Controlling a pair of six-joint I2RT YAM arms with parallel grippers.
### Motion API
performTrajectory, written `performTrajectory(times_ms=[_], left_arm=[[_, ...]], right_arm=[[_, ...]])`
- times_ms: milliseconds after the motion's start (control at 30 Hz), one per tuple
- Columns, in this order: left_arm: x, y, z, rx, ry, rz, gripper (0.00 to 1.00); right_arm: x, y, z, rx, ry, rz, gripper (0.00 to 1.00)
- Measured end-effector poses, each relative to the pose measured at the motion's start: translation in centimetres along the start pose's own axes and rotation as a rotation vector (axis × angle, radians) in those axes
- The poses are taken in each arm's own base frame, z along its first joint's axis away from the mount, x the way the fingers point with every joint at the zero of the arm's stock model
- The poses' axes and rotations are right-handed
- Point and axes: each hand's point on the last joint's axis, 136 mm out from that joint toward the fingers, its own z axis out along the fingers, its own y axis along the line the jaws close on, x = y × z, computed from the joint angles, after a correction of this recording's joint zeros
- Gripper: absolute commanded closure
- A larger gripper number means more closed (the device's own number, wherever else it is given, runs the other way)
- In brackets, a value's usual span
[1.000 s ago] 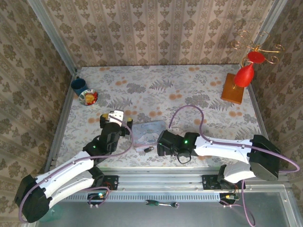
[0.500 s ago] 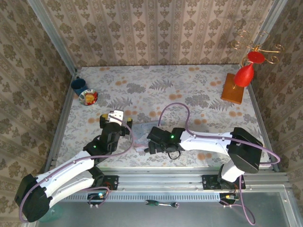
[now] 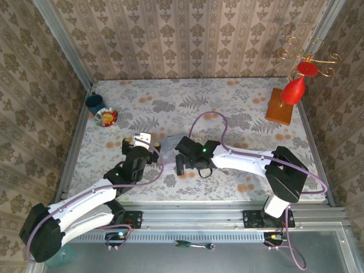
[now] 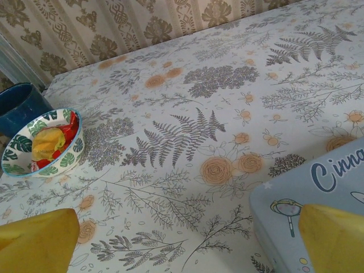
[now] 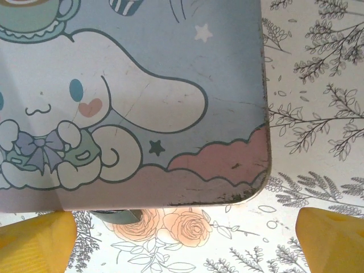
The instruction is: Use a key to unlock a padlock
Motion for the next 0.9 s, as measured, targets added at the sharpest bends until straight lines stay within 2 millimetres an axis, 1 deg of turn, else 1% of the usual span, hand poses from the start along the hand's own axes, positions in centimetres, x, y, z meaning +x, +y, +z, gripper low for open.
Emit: performTrajectory(times_ms=[100,167,267,333,400,467,533,567,667,733,800,900], left_arm=[[0.0,0.0,0.0,0.000,0.000,0.000,0.00],[-0.1,0.1,-0.1,0.000,-0.003,-0.003,0.00],[-0.1,0.0,-0.1,0.003,-0.005,-0.005,0.00],[-0.1,0.0,-0.1,0.006,-0.004,-0.006,0.00],[-0.1,0.0,0.0,0.007,-0.003,-0.006,0.00],[-0.1,0.1,0.0,0.006,-0.001,-0.006,0.00],[-0.1,0.0,-0.1,0.009,-0.003,-0.007,0.00],[-0.2,0.1,-0.2,0.011,-0.005,-0.012,0.00],[-0.5,0.1,-0.3,0.014,-0.016,-0.024,0.00],[-0.6,0.2,-0.4,0.014,-0.019,-0.026,0.00],[-0.5,0.2,-0.4,0.015,-0.018,-0.026,0.00],[-0.5,0.2,-0.4,0.014,-0.018,-0.029,0.00]], right_arm=[[0.0,-0.3,-0.9,-0.018,-0.019,-0.016,0.00],[0.1,-0.8,-2.1,-0.038,-0.038,-0.017,0.00],[-0.1,-2.0,-3.8,-0.062,-0.070,-0.002,0.01],[-0.5,-3.6,-4.4,-0.057,-0.087,0.028,0.04],[-0.7,-5.9,-4.2,-0.023,-0.088,0.074,0.05],[-0.6,-8.5,-3.9,0.027,-0.081,0.122,0.10],[-0.2,-11.4,-3.7,0.100,-0.078,0.171,0.17],[0.2,-12.2,-3.6,0.123,-0.075,0.182,0.21],[1.5,-13.7,-3.1,0.158,-0.053,0.207,0.31],[2.4,-14.3,-2.4,0.173,-0.031,0.212,0.43],[3.2,-15.0,-2.0,0.188,-0.008,0.215,0.48],[3.6,-15.5,-1.4,0.206,0.013,0.217,0.51]])
